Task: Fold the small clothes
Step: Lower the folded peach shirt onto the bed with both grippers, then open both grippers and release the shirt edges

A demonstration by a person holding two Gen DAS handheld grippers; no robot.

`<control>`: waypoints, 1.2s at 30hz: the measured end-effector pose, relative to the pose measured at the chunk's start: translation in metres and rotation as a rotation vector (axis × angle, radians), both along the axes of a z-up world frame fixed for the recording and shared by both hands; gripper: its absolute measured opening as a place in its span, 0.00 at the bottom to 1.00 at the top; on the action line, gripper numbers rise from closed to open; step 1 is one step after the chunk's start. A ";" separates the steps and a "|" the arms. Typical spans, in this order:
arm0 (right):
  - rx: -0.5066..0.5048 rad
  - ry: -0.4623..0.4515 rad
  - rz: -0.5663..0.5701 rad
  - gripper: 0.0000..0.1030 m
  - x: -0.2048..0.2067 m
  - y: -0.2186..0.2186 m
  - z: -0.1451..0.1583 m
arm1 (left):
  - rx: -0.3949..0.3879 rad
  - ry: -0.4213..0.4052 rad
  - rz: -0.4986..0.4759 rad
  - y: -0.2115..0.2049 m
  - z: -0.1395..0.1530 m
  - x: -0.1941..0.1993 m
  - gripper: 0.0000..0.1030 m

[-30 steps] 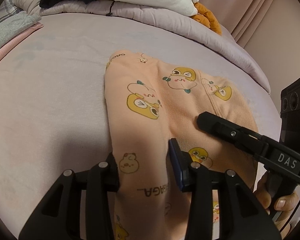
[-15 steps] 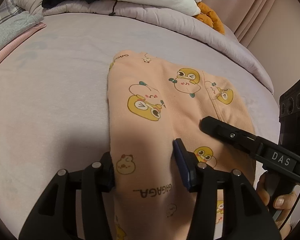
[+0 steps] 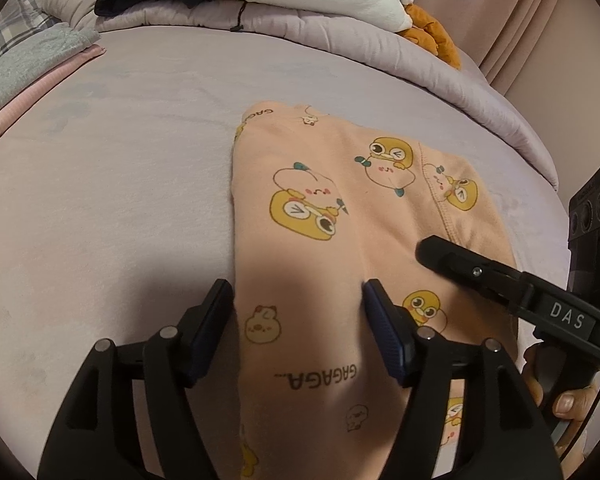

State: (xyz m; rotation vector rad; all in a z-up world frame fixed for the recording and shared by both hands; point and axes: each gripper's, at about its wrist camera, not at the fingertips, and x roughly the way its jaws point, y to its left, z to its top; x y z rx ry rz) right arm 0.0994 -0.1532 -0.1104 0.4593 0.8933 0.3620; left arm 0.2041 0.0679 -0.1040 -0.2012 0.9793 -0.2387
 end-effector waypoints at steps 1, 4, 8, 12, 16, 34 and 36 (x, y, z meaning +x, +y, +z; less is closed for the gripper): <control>-0.004 0.000 -0.001 0.44 0.000 0.000 0.000 | 0.003 0.001 0.002 0.000 0.000 0.000 0.68; -0.023 -0.002 -0.004 0.44 -0.001 0.000 0.001 | 0.018 0.002 0.008 0.001 0.000 -0.001 0.72; -0.050 -0.002 -0.010 0.44 -0.001 0.001 0.003 | 0.051 -0.001 0.017 0.001 0.001 -0.003 0.79; -0.060 0.001 -0.019 0.46 -0.002 0.000 0.003 | 0.068 -0.002 0.021 0.002 0.000 -0.007 0.83; -0.069 0.004 -0.029 0.48 -0.003 -0.001 0.005 | 0.077 0.006 0.030 0.005 0.000 -0.009 0.87; -0.073 0.015 -0.070 0.58 -0.016 -0.008 0.006 | 0.102 0.044 0.057 0.011 -0.002 -0.017 0.99; -0.073 0.016 -0.070 0.58 -0.016 -0.009 0.006 | 0.106 0.047 0.058 0.011 -0.002 -0.018 0.99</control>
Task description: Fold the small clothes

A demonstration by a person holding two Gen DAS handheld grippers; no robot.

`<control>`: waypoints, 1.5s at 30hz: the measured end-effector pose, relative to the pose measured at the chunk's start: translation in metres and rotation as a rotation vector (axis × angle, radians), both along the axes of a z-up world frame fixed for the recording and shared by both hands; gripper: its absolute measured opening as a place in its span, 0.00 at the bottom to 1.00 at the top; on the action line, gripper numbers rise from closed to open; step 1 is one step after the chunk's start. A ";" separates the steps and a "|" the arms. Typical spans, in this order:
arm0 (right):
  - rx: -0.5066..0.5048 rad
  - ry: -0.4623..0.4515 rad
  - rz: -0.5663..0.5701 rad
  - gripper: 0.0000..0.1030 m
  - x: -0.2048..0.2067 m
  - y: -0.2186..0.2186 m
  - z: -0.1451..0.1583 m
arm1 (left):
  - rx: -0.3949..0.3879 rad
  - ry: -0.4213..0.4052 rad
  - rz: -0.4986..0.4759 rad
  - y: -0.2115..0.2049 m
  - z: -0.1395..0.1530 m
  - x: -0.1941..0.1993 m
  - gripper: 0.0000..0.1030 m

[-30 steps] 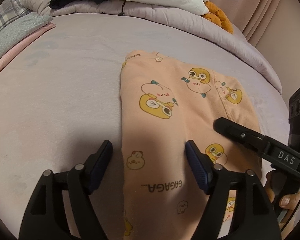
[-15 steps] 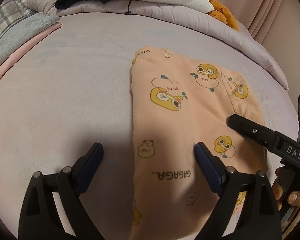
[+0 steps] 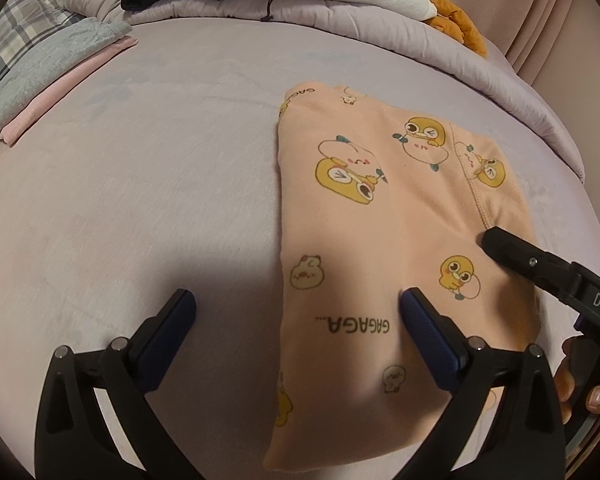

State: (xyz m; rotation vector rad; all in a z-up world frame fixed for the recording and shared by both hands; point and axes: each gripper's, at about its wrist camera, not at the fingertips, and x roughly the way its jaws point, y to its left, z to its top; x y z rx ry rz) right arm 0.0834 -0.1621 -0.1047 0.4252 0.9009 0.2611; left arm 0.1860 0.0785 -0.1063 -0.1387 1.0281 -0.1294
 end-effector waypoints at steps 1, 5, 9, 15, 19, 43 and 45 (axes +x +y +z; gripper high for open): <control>0.000 0.000 -0.001 0.58 -0.001 0.000 0.000 | 0.000 0.001 0.001 0.000 0.000 0.000 0.99; -0.004 0.002 0.001 0.59 0.000 -0.002 -0.001 | -0.003 0.010 0.002 0.001 0.000 -0.001 1.00; -0.009 0.007 -0.004 0.65 -0.006 -0.005 -0.002 | -0.008 0.020 0.007 0.002 0.000 -0.004 1.00; -0.003 -0.014 0.016 0.65 -0.016 -0.007 0.002 | -0.008 0.028 0.027 0.005 -0.001 -0.009 1.00; -0.012 -0.055 0.070 0.65 -0.026 0.000 0.005 | 0.001 0.032 0.039 0.005 -0.001 -0.011 1.00; -0.212 -0.045 0.061 0.66 -0.050 0.008 -0.002 | 0.008 0.046 0.042 0.005 0.001 -0.027 1.00; -0.216 -0.044 0.059 0.66 -0.051 0.008 -0.002 | 0.010 0.050 0.045 0.006 0.001 -0.029 1.00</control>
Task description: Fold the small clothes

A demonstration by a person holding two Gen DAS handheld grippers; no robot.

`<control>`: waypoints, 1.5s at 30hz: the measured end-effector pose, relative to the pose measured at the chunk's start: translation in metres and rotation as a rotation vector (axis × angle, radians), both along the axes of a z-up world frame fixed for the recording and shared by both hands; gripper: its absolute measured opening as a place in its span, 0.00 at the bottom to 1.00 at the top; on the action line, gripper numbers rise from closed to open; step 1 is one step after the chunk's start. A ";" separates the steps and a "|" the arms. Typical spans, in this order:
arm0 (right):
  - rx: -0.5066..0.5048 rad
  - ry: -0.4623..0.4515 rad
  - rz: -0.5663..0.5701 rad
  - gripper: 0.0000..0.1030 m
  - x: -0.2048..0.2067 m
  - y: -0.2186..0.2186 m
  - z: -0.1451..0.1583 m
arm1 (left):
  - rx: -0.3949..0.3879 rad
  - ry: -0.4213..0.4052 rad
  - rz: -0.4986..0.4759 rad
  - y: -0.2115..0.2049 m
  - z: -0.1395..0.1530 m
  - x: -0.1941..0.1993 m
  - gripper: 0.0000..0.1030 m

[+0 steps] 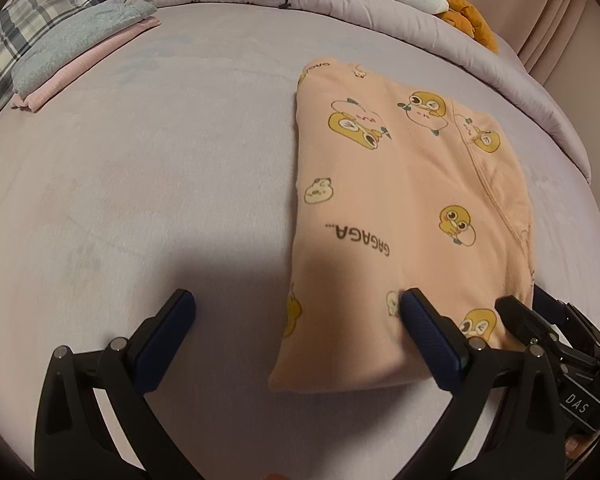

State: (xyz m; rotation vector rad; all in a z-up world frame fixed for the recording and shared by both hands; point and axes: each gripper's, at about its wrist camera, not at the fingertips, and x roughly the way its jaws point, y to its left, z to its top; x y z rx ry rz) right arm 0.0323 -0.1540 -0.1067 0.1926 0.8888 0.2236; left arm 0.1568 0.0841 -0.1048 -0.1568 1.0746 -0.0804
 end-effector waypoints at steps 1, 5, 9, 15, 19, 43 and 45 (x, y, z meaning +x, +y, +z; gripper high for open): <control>-0.001 0.000 -0.002 0.66 0.000 0.000 0.000 | 0.000 0.001 0.000 0.000 0.000 0.000 1.00; 0.001 0.001 -0.009 0.66 -0.005 -0.002 0.001 | 0.013 -0.002 -0.007 -0.003 0.003 -0.006 1.00; 0.006 -0.007 -0.009 0.66 -0.013 -0.002 0.006 | 0.039 -0.010 -0.016 -0.007 0.006 -0.015 1.00; -0.002 -0.026 0.015 0.66 -0.033 0.002 0.014 | 0.023 -0.025 -0.020 -0.007 0.015 -0.035 1.00; 0.007 -0.026 0.014 0.66 -0.044 0.002 0.018 | 0.026 -0.043 -0.024 -0.006 0.024 -0.050 1.00; 0.008 -0.139 0.029 0.93 -0.090 0.018 0.063 | 0.132 -0.156 0.023 0.006 0.068 -0.130 1.00; -0.001 -0.146 0.021 0.93 -0.094 0.018 0.067 | 0.137 -0.162 0.023 0.007 0.072 -0.133 1.00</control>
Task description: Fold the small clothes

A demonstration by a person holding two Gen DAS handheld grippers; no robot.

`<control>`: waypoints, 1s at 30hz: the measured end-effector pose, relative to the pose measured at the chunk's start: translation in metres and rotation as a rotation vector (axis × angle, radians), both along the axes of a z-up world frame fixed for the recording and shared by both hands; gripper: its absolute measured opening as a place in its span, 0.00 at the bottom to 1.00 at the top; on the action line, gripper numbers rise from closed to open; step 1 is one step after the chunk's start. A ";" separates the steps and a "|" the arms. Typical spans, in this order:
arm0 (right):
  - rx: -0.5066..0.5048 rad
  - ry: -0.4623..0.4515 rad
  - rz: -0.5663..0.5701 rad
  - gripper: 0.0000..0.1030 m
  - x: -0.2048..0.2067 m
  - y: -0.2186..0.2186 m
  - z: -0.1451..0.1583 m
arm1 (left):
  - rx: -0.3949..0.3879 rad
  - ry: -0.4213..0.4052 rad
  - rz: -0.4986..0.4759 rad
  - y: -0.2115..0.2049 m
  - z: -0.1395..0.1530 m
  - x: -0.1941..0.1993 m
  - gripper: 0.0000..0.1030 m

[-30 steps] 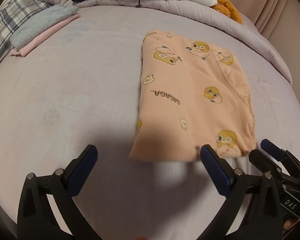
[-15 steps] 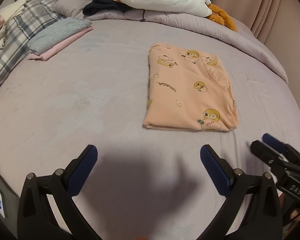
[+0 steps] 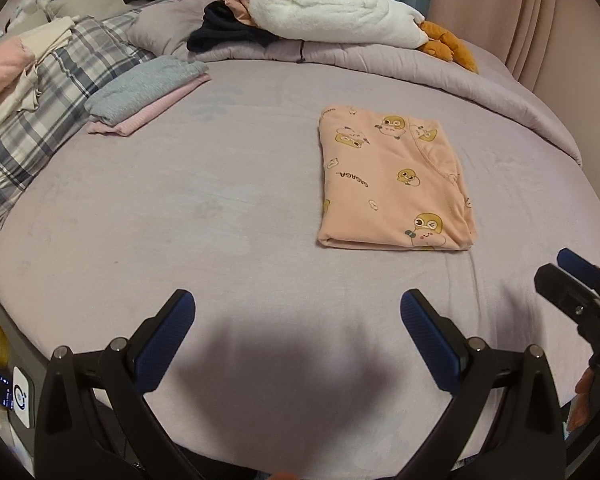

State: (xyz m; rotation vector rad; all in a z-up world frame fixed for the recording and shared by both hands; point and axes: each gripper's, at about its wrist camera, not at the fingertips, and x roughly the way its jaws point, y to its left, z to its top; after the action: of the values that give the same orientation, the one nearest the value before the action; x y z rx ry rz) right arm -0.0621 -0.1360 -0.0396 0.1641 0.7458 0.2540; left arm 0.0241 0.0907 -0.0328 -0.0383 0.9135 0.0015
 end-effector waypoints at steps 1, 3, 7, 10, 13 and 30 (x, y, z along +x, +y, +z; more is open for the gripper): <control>-0.001 -0.002 -0.001 0.93 -0.001 0.000 0.002 | 0.003 -0.004 -0.001 0.001 0.001 -0.001 1.00; -0.005 -0.007 -0.007 0.94 -0.003 0.000 0.006 | 0.017 -0.016 0.001 0.001 0.006 -0.003 1.00; -0.024 -0.025 -0.023 0.96 -0.007 0.002 0.014 | 0.025 -0.035 0.005 0.001 0.014 -0.009 1.00; -0.033 -0.044 -0.022 0.96 -0.011 0.004 0.019 | 0.034 -0.047 0.014 0.001 0.020 -0.012 1.00; -0.041 -0.059 -0.023 0.98 -0.013 0.006 0.023 | 0.033 -0.056 0.017 0.003 0.024 -0.014 1.00; -0.064 -0.081 -0.035 0.98 -0.019 0.005 0.026 | 0.046 -0.060 -0.004 -0.011 0.029 -0.015 1.00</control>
State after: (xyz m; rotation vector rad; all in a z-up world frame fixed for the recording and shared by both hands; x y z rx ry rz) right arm -0.0813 -0.1312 -0.0134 0.1052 0.6691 0.2025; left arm 0.0095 0.0800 -0.0042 0.0061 0.8532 0.0178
